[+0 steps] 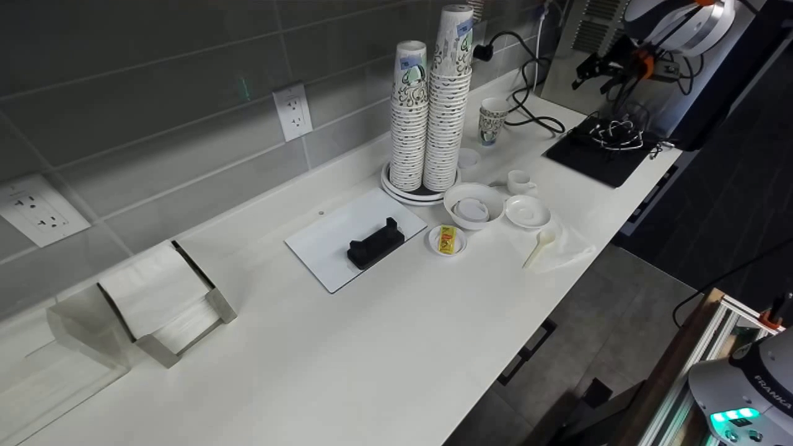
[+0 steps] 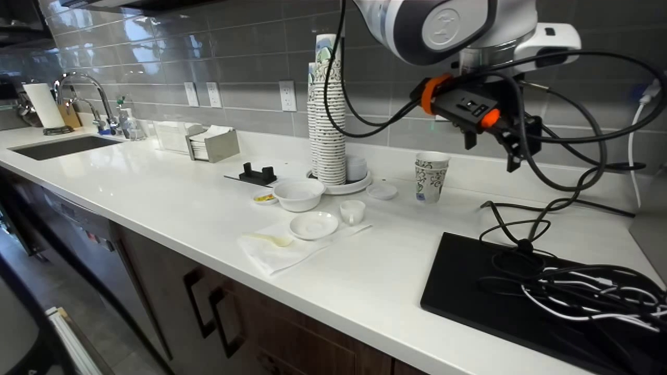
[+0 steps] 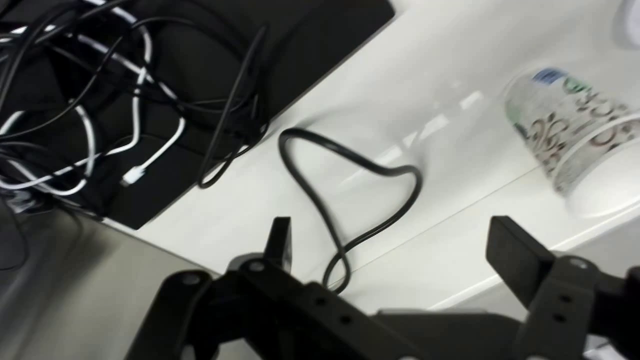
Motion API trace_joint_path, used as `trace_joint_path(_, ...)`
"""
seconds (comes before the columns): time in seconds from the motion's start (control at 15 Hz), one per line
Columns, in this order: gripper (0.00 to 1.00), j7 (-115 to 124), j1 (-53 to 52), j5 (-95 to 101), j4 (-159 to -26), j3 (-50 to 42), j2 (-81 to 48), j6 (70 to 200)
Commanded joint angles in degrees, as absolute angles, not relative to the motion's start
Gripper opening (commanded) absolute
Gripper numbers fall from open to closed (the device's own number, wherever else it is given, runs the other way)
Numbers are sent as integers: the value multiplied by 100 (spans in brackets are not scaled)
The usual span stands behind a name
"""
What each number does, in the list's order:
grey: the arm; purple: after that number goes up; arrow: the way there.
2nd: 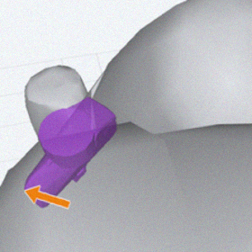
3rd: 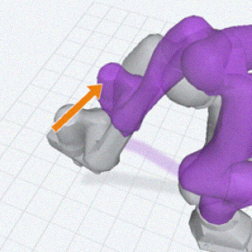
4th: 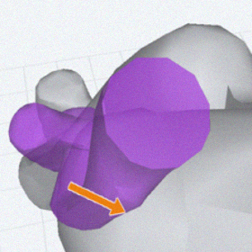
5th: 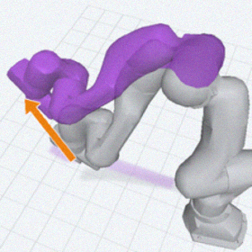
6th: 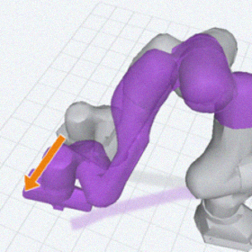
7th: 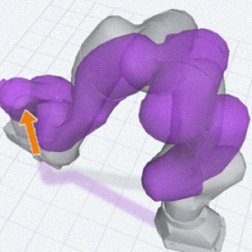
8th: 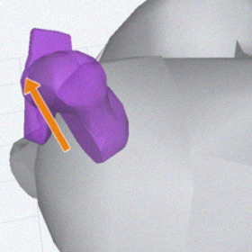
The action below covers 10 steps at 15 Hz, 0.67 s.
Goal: Move the black cable to the right
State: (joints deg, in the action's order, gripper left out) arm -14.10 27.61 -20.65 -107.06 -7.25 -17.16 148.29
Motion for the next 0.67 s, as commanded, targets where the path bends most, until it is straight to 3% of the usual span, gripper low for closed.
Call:
trace_joint_path(0.0, 100, -2596, 2713, -2610, -11512, -463, -1006, 14499)
trace_joint_path(0.6, 100, -5189, 2180, -2851, -12348, -721, -226, 13138)
